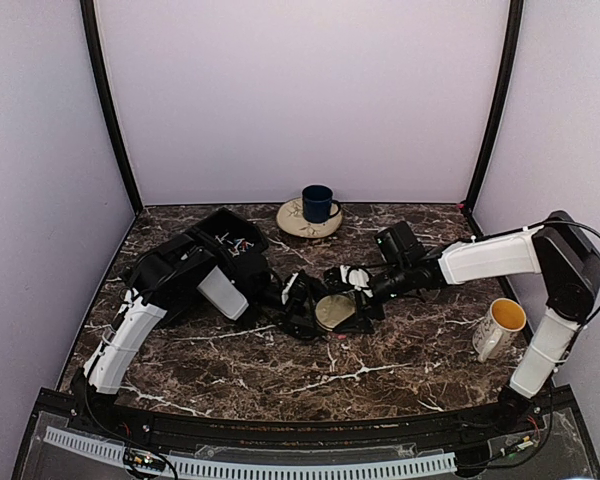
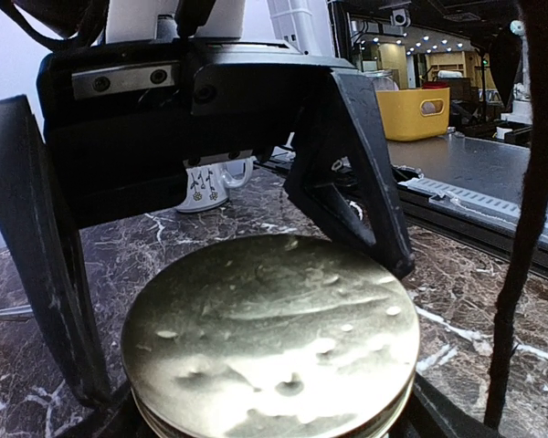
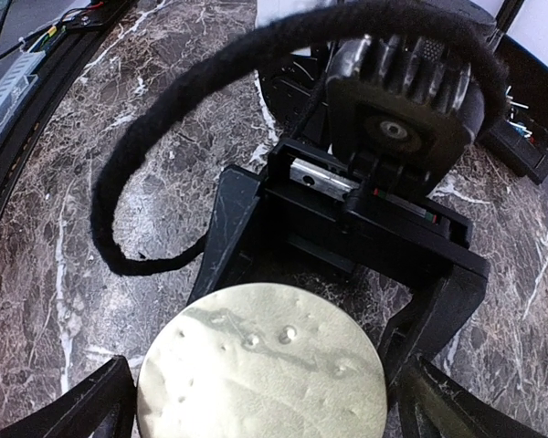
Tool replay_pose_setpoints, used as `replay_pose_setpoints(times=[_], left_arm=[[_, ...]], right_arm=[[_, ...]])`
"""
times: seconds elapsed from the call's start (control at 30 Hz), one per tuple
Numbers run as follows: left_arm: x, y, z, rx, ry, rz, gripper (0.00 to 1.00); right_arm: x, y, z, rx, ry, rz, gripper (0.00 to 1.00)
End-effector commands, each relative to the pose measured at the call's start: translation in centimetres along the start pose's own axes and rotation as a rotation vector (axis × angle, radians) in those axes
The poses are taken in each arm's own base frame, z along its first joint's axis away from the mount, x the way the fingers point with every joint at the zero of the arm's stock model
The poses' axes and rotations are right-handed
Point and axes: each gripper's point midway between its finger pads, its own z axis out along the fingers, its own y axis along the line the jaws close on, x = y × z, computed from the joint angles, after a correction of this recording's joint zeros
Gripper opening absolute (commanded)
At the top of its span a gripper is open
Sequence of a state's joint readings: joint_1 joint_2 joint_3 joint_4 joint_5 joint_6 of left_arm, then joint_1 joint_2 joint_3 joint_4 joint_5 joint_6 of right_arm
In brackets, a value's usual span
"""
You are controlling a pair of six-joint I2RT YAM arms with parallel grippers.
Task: Pack the candies
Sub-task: Screw the box lid onto the packing box.
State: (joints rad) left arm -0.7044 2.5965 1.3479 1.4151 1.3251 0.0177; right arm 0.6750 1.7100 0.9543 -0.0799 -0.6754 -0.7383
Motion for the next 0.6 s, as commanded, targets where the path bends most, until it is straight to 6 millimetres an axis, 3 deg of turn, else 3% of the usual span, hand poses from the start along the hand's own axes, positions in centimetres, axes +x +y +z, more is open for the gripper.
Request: replay_pose_setpoints(times=[0.0,0.2,0.57], left_arm=[[11.1,-5.0,-1.1,0.015,0.101,-0.416,0.71],[11.2,-4.8,-1.1,0.008,0.103,-0.417,0.71],[11.7,-3.6,-1.6,-0.072,0.118,-0.42,0.7]], right_arm=[[0.3,-0.4,0.3,0.0,0.002,0.021,1.0],[0.4,-0.4,0.2,0.005,0.003,0.034,0.98],[1.0,-0.6,0.5,0.027,0.011,0.101,0.84]])
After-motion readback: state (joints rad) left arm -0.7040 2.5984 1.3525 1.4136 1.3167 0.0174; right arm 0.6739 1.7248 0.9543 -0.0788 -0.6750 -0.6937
